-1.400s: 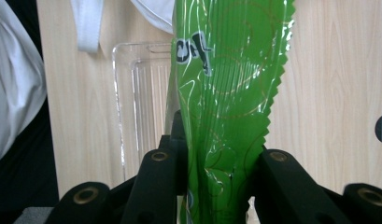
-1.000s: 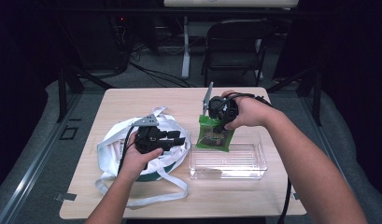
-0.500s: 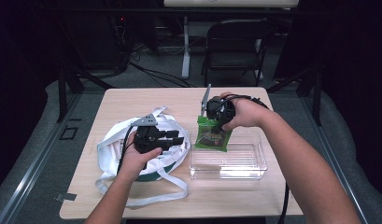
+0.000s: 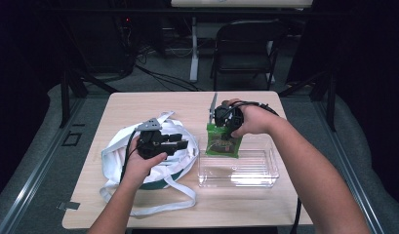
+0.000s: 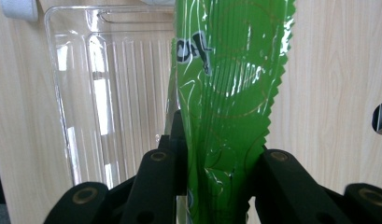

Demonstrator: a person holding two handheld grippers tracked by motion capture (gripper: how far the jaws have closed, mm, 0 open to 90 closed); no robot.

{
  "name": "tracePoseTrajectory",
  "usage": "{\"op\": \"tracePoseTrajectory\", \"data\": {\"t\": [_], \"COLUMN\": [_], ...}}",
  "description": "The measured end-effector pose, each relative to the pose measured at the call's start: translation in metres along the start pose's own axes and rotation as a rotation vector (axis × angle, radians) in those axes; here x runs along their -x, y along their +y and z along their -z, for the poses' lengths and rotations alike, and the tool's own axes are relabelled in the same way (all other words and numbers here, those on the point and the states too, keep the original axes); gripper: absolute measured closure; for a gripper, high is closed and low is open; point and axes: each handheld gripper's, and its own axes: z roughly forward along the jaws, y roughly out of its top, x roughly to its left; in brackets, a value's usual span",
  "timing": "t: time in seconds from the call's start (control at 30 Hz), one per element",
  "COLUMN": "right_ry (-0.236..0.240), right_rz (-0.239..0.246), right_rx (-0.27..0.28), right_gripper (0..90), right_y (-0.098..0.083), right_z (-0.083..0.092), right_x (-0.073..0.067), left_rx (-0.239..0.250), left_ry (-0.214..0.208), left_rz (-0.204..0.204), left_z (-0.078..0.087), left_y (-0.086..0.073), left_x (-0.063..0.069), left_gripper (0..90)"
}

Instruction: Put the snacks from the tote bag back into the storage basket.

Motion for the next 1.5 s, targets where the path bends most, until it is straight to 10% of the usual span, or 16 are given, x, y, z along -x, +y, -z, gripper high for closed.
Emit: {"op": "tracePoseTrajectory", "data": {"t": [0.53, 1.5], "right_ry": [-0.016, -0.042], "right_rz": [0.042, 0.092], "right_rx": [-0.017, -0.013], "right_gripper": [74.4, 74.1], "right_y": [0.007, 0.015], "right_z": [-0.013, -0.048], "right_x": [0.003, 0.007], "left_rx": [-0.039, -0.028], "left_ry": [0.155, 0.168], "left_rz": [0.0, 0.0], "left_z": [0.003, 0.007], "left_y": [-0.003, -0.004], "left_x": [-0.006, -0.008], "left_gripper": [50.6, 50.7]}}
